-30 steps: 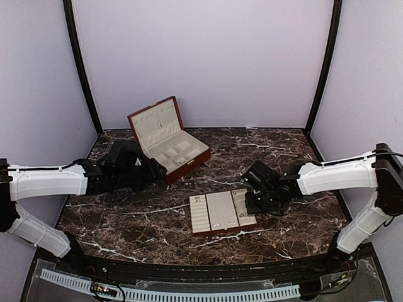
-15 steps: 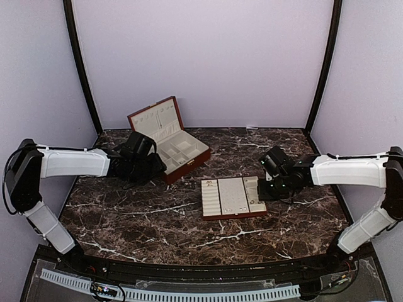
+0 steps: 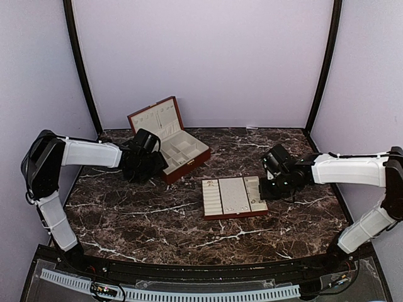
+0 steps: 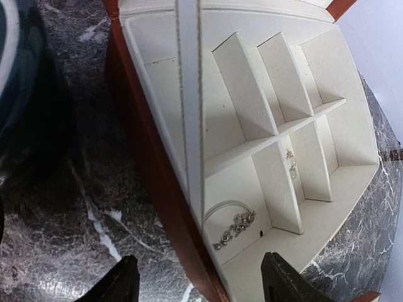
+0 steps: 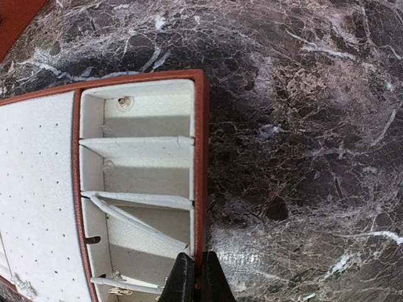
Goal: Organize the mixed jewelry
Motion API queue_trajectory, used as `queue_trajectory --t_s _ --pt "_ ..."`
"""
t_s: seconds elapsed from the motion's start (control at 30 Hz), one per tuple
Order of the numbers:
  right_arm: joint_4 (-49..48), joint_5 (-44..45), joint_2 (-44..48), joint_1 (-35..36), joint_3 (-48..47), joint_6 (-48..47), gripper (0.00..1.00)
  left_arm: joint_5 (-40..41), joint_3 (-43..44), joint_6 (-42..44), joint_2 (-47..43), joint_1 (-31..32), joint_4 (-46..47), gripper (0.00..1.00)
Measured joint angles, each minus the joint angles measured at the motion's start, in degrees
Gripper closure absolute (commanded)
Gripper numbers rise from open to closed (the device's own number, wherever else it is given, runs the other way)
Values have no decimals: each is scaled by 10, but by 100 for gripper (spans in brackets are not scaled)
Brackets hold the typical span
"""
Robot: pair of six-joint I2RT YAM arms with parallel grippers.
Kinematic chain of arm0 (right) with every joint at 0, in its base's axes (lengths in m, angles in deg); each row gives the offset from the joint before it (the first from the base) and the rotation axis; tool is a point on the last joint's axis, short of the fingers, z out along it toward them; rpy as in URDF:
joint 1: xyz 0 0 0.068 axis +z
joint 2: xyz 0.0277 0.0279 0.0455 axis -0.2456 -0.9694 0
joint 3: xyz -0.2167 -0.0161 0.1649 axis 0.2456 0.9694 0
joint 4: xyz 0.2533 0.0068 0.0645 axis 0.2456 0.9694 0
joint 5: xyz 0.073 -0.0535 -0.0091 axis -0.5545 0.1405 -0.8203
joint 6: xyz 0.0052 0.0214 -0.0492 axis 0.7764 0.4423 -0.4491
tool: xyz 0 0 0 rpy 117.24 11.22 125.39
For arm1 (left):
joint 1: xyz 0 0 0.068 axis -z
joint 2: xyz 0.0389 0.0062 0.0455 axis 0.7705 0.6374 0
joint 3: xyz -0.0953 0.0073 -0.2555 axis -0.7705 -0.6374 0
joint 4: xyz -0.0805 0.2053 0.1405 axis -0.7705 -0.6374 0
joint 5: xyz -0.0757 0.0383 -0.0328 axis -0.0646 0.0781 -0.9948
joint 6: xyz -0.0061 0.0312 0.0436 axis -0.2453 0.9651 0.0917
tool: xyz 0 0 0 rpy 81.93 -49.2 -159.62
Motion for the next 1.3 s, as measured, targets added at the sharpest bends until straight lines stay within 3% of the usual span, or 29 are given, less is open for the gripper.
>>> queue_trajectory --t_s 0.13,0.5,0.93,1.3 --pt "3 0 7 -6 0 -4 100 -3 25 17 30 0 -9 35" --pt "51 1 52 -32 -29 -19 100 -11 46 56 55 0 -31 60" --pt "121 6 50 -39 -152 -42 100 -13 52 86 55 13 -42 68" --pt "168 10 -15 -39 -245 -59 100 7 56 97 54 88 -66 69"
